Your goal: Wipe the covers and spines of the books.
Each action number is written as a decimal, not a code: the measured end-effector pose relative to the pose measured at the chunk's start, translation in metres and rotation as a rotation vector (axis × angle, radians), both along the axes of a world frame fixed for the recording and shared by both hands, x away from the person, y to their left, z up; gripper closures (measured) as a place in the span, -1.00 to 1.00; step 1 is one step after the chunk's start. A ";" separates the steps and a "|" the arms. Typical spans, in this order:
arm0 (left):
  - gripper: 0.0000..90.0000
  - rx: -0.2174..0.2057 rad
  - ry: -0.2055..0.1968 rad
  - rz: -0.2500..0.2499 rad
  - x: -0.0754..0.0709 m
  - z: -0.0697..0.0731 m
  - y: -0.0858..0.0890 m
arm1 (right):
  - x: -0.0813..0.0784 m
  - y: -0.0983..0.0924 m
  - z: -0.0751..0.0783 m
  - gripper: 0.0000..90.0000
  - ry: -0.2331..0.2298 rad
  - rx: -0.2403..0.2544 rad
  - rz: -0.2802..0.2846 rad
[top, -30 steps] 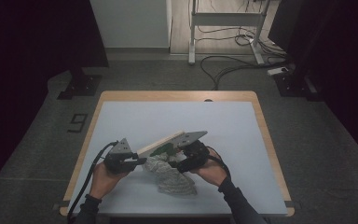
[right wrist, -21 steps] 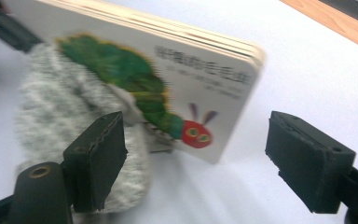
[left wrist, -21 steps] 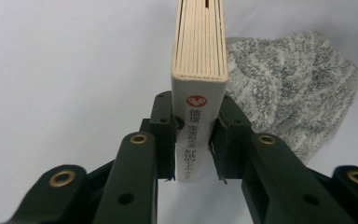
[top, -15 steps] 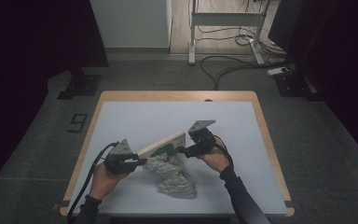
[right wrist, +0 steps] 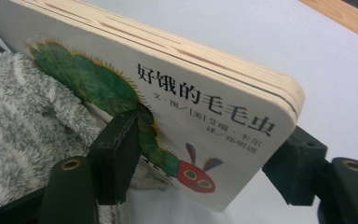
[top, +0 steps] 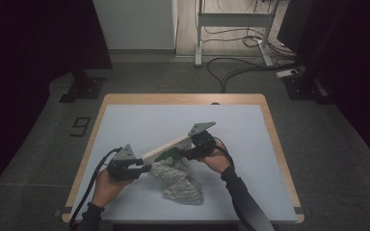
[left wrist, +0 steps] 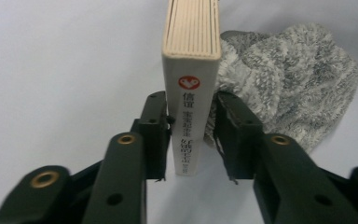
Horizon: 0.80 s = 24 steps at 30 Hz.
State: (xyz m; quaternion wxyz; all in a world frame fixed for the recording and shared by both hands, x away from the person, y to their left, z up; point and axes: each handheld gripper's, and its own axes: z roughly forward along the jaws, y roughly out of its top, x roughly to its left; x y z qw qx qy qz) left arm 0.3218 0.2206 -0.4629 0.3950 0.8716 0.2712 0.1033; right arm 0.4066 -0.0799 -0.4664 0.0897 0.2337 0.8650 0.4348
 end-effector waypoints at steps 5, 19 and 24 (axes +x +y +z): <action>0.06 0.012 -0.016 0.057 -0.010 0.006 0.007 | -0.003 0.000 0.000 -0.28 -0.004 0.000 -0.011; -0.55 -0.040 -0.023 -0.033 -0.052 0.024 -0.013 | -0.003 0.004 0.001 -0.31 -0.004 -0.027 -0.022; -0.59 -0.044 -0.033 -0.111 -0.057 0.028 -0.039 | -0.003 0.004 0.001 -0.32 -0.003 -0.029 -0.025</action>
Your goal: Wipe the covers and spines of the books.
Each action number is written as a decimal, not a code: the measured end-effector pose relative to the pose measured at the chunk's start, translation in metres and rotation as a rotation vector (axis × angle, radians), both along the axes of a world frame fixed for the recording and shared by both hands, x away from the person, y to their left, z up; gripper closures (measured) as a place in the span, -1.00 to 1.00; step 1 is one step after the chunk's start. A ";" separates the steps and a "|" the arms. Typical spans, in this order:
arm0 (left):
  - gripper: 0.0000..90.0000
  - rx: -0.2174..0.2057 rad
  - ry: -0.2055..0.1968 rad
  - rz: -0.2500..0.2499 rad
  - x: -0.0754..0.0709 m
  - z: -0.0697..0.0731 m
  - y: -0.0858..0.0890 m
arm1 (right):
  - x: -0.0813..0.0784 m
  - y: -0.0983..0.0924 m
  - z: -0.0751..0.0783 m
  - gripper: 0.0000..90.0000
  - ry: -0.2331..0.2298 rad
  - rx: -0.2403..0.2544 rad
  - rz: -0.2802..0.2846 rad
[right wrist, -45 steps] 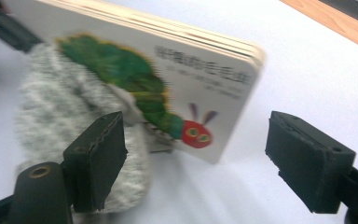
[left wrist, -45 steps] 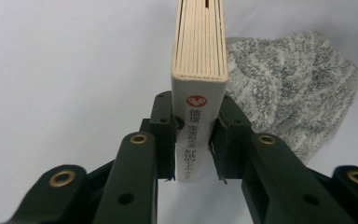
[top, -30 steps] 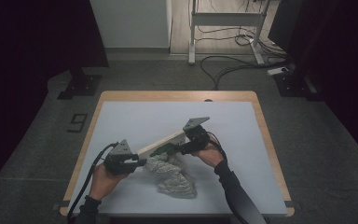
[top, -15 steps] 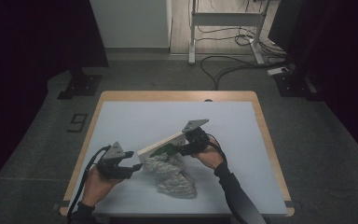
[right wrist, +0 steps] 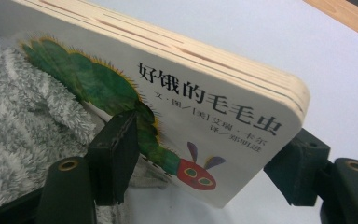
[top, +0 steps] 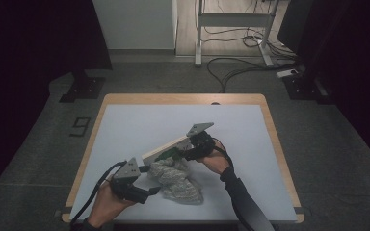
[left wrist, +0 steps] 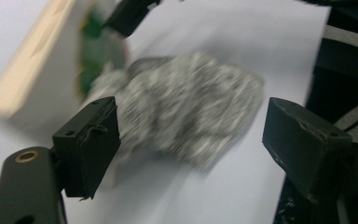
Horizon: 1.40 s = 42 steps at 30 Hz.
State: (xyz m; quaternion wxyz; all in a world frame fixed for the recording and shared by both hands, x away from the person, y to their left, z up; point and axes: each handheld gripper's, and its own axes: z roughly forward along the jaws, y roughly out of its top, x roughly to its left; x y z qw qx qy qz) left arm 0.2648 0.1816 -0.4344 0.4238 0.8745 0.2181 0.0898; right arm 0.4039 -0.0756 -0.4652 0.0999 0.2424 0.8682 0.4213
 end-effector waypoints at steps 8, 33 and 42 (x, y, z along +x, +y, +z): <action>-0.64 -0.012 0.011 -0.050 0.019 -0.008 -0.035 | 0.000 0.000 0.000 -0.33 -0.002 0.002 0.001; -0.44 0.192 0.012 0.022 0.036 -0.078 -0.067 | -0.001 -0.001 -0.002 -0.34 -0.002 0.008 0.002; 0.26 0.147 0.023 0.070 0.036 -0.078 -0.059 | -0.001 -0.001 -0.003 -0.34 -0.004 0.016 0.000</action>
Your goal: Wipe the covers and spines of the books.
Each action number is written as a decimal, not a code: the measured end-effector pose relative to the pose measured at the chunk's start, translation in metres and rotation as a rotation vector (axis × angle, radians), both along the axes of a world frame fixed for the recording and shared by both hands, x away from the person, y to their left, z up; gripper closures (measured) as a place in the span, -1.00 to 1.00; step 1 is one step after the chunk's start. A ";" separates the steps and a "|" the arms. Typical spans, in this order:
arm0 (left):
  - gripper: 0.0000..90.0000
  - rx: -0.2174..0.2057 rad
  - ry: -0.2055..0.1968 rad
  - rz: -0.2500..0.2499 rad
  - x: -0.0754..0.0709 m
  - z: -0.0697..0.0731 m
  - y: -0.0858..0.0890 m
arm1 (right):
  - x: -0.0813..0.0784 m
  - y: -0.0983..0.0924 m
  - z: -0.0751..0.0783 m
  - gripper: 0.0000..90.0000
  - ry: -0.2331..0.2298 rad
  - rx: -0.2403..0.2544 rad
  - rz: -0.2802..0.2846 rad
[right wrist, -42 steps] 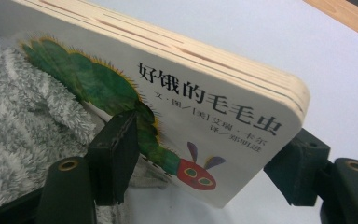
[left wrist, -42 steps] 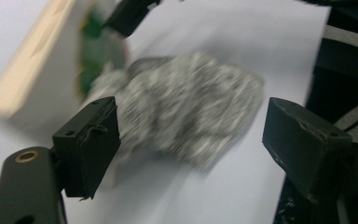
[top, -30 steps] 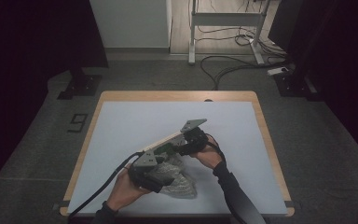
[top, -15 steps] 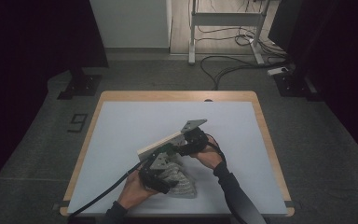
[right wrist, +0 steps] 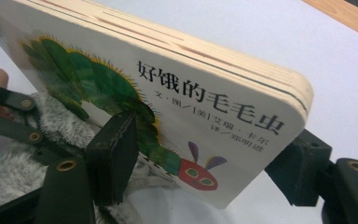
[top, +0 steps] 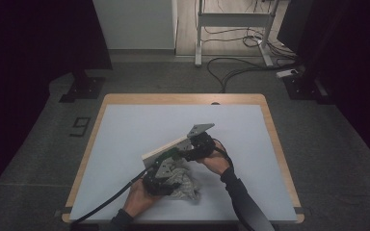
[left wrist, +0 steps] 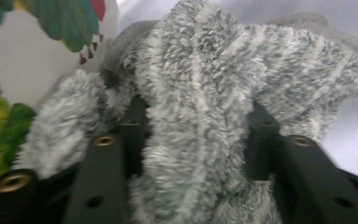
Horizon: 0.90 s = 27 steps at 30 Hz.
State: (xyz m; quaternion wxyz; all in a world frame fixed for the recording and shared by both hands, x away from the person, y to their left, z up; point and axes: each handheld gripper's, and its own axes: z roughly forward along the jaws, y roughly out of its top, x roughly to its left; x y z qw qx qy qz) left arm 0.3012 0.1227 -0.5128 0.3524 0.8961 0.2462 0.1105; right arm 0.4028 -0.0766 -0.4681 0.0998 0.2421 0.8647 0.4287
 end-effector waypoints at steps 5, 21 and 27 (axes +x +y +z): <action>0.43 -0.013 0.001 -0.020 -0.003 0.011 0.006 | -0.001 -0.001 0.000 -0.33 0.002 0.002 -0.001; 0.42 -0.031 0.043 -0.001 -0.035 0.049 0.063 | -0.002 -0.003 -0.001 -0.32 0.000 0.004 0.000; 0.41 -0.047 0.045 0.063 -0.043 0.055 0.097 | -0.003 -0.003 -0.001 -0.32 0.004 0.009 0.000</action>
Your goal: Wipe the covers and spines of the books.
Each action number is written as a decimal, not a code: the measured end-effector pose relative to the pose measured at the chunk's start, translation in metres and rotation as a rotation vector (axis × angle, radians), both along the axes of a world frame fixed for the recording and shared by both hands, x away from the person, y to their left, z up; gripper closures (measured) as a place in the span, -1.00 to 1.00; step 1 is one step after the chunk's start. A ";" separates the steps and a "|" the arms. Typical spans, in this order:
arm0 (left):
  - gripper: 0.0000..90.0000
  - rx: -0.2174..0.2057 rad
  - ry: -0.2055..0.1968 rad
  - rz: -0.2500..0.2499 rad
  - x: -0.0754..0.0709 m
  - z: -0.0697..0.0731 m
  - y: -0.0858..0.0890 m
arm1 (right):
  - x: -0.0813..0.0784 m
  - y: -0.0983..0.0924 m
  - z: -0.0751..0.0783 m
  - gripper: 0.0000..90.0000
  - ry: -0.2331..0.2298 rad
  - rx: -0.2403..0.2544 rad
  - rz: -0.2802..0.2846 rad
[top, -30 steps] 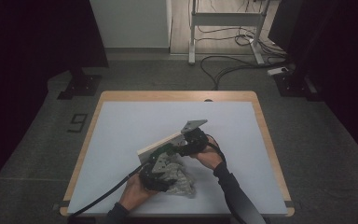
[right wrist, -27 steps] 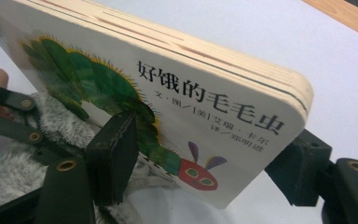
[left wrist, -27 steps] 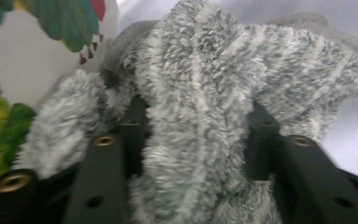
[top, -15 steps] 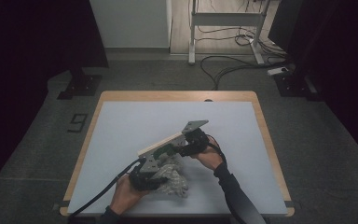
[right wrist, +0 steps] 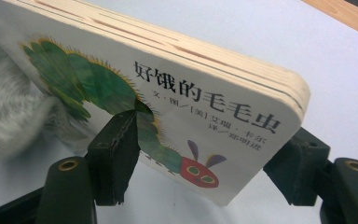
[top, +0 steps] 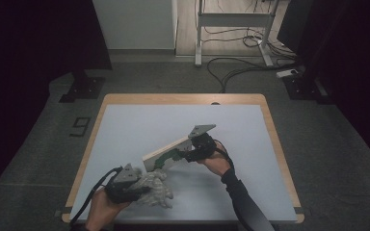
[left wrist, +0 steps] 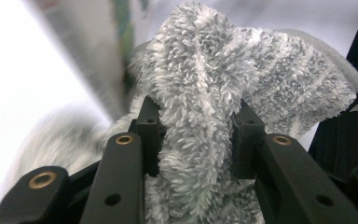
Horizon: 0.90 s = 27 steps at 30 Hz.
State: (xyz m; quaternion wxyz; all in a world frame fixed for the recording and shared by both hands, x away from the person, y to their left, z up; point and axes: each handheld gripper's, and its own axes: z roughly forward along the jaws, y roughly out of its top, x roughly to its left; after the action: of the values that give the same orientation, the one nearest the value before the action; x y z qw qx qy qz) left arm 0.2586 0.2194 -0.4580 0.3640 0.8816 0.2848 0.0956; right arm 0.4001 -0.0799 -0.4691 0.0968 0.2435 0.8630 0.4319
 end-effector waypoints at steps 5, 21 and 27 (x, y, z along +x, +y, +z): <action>0.40 -0.008 -0.002 0.056 -0.003 0.002 0.026 | 0.000 0.000 0.000 -0.32 0.002 -0.001 -0.001; 0.38 0.045 0.017 0.112 0.034 -0.009 0.027 | -0.002 -0.001 0.000 -0.32 -0.002 0.002 -0.005; 0.38 0.059 0.056 0.103 0.041 -0.024 0.023 | -0.003 -0.001 0.000 -0.32 -0.007 0.003 -0.007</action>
State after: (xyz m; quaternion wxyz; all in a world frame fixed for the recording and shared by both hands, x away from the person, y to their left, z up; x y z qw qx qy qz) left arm 0.3001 0.2429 -0.4816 0.3241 0.8786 0.3369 0.0977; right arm 0.3973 -0.0805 -0.4695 0.1009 0.2453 0.8611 0.4338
